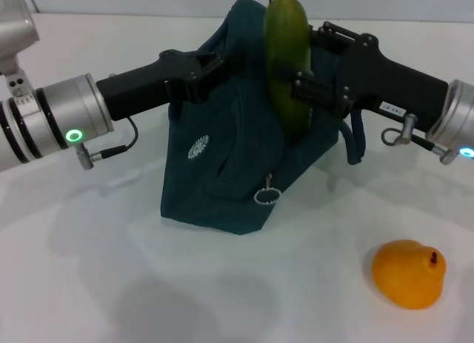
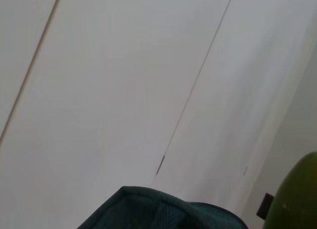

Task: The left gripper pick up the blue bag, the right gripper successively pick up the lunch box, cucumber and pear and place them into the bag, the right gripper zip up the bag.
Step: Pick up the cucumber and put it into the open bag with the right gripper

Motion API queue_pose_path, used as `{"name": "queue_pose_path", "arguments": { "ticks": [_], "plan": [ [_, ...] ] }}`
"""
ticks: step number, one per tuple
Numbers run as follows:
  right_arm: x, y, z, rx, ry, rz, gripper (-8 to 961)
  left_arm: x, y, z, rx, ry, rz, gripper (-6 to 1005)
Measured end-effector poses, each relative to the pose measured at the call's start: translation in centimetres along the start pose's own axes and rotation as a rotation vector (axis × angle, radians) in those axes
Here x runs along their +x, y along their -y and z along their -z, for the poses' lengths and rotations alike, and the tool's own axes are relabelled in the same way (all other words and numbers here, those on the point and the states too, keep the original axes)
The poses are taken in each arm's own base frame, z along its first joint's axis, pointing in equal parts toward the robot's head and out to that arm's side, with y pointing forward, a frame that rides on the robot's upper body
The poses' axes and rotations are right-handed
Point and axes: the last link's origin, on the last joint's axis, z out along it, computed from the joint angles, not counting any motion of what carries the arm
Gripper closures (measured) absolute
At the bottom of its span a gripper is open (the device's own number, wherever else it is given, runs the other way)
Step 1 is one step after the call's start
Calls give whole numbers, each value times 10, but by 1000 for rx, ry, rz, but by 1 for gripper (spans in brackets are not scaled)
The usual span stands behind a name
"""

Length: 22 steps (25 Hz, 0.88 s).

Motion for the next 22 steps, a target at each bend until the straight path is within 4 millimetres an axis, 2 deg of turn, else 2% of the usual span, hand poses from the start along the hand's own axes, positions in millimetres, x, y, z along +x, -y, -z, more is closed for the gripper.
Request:
{"name": "queue_pose_path", "arguments": {
  "ticks": [6, 16, 22],
  "plan": [
    [3, -3, 8, 5, 1, -2, 181, 1, 0, -1, -4, 0, 6, 958],
    [-1, -7, -5, -90, -34, 40, 163, 0, -1, -6, -13, 7, 8, 957],
    [-5, -5, 0, -77, -8, 59, 152, 0, -1, -5, -11, 6, 9, 957]
  ]
}}
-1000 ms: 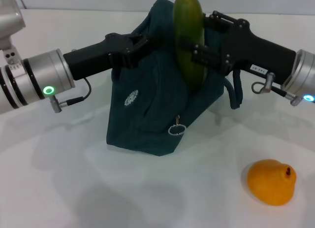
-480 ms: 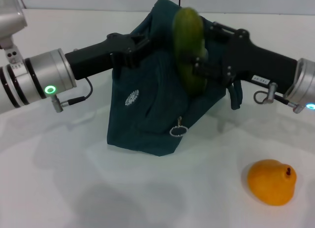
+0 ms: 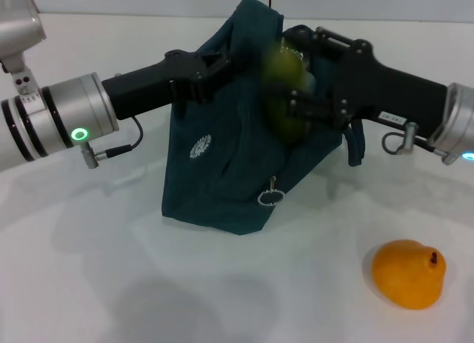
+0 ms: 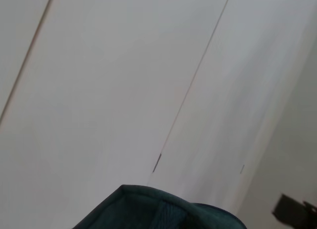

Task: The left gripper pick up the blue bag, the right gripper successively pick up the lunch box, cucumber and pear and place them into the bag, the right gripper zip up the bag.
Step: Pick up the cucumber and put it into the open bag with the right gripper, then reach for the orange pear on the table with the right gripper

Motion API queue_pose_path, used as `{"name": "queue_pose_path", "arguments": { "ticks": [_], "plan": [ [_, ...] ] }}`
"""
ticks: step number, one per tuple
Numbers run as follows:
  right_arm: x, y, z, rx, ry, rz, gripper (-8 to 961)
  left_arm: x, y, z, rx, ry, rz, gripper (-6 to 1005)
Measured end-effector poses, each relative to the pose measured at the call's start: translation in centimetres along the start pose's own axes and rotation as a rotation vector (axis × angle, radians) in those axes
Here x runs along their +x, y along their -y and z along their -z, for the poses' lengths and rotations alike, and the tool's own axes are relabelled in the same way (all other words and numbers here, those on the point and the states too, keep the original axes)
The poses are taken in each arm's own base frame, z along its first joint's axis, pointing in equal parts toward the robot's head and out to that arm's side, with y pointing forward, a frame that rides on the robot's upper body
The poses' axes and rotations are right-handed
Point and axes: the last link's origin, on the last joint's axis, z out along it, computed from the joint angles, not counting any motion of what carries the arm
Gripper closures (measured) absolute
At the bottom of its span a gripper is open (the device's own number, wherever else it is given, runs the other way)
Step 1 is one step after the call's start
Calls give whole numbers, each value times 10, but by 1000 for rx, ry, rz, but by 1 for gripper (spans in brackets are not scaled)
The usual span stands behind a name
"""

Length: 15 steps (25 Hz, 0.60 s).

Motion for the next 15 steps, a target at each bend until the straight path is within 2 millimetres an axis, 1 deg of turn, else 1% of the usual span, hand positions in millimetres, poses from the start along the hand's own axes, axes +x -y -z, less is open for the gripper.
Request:
{"name": "queue_pose_path", "arguments": {
  "ticks": [5, 10, 12, 15],
  "plan": [
    [-2, 6, 8, 69, 29, 4, 144, 0, 0, 0, -2, 2, -1, 957],
    [-7, 7, 12, 60, 41, 7, 123, -1, 1, 3, 5, 3, 6, 957],
    [-12, 8, 24, 48, 31, -4, 111, -2, 1, 5, 11, 0, 11, 957],
    [-16, 2, 57, -11, -49, -15, 108, -2, 2, 6, 13, -1, 13, 957]
  ]
}}
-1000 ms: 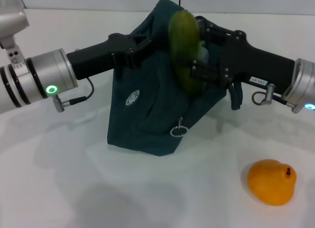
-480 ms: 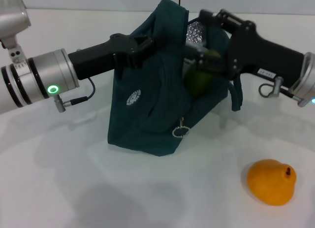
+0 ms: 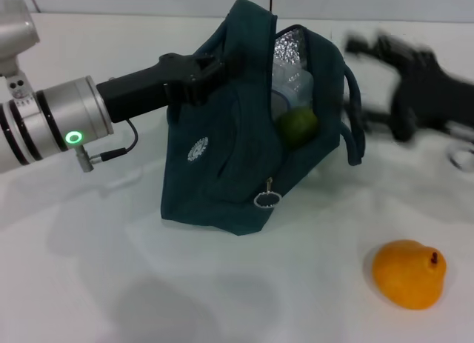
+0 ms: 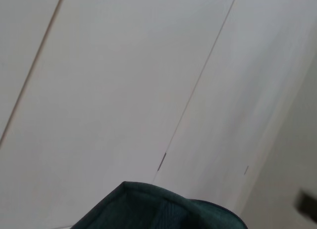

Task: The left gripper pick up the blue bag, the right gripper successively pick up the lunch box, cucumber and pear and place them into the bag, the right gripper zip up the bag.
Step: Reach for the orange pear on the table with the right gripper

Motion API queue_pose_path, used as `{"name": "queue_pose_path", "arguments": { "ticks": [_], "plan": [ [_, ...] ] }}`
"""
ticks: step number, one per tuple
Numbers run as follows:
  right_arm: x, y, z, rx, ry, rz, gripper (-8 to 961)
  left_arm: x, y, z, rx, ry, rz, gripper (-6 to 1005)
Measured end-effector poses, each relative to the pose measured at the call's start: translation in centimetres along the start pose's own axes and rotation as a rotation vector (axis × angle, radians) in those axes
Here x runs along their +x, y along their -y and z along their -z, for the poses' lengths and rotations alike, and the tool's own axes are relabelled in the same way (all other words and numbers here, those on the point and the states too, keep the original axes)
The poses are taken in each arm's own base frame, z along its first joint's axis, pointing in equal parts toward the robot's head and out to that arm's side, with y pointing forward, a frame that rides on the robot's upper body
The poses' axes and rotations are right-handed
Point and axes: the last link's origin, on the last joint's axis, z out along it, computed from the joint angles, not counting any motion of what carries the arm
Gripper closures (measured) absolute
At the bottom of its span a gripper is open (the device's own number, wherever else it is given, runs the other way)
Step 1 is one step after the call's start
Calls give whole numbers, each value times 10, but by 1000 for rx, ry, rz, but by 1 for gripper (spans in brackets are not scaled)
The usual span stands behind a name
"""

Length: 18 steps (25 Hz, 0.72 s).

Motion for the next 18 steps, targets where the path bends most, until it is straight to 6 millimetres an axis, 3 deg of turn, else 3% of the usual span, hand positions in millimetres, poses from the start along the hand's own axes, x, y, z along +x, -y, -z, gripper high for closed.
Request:
{"name": "queue_pose_path", "arguments": {
  "ticks": [5, 8, 13, 18],
  "plan": [
    [-4, -23, 73, -90, -122, -26, 122, -1, 0, 2, 5, 1, -1, 957],
    [1, -39, 100, -101, -150, -44, 136, -3, 0, 3, 10, 3, 0, 957],
    [19, -59, 121, -97, -223, -71, 160, -2, -1, 1, 4, 0, -12, 957],
    [31, -66, 125, -88, -271, -95, 183, -2, -1, -1, -1, 0, -12, 956]
  ]
}}
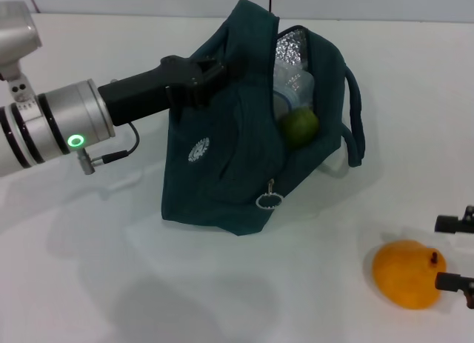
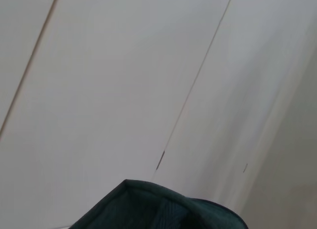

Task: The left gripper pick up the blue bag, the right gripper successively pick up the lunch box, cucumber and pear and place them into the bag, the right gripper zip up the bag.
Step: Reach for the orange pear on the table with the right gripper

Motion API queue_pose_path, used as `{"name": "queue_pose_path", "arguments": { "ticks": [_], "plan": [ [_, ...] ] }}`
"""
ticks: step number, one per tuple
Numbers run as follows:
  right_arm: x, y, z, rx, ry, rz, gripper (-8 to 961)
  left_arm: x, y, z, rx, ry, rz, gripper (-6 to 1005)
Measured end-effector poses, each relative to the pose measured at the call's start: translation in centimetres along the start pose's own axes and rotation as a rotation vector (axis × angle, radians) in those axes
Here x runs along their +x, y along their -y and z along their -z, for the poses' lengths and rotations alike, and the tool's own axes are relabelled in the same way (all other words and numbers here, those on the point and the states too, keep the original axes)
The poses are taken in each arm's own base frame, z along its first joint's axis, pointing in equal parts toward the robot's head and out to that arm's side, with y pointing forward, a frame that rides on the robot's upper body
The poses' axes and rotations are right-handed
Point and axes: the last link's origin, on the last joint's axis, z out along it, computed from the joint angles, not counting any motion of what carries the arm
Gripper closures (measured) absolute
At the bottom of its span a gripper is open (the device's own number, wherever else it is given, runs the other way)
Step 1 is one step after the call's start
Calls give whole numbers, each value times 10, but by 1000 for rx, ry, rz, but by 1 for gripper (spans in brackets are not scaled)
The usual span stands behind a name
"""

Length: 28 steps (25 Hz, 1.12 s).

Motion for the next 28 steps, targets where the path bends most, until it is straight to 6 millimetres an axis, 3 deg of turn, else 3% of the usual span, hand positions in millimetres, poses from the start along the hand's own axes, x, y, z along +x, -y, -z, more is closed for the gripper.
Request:
{"name": "queue_pose_path", "arguments": {
  "ticks": [7, 10, 15, 21, 28],
  "plan": [
    [6, 4, 3, 40, -27, -10, 216, 0, 0, -1, -3, 2, 0, 956],
    [9, 7, 4, 56, -50, -10, 429, 0, 0, -1, -3, 2, -1, 956],
    [10, 10, -1, 47, -72, -9, 564, 0, 0, 0, -1, 0, -7, 956],
    [10, 12, -4, 36, -87, -3, 560, 1, 0, 0, 0, -1, -11, 956],
    [10, 12, -6, 33, -87, 14, 710, 0, 0, 0, 0, -1, -10, 956]
  ]
}}
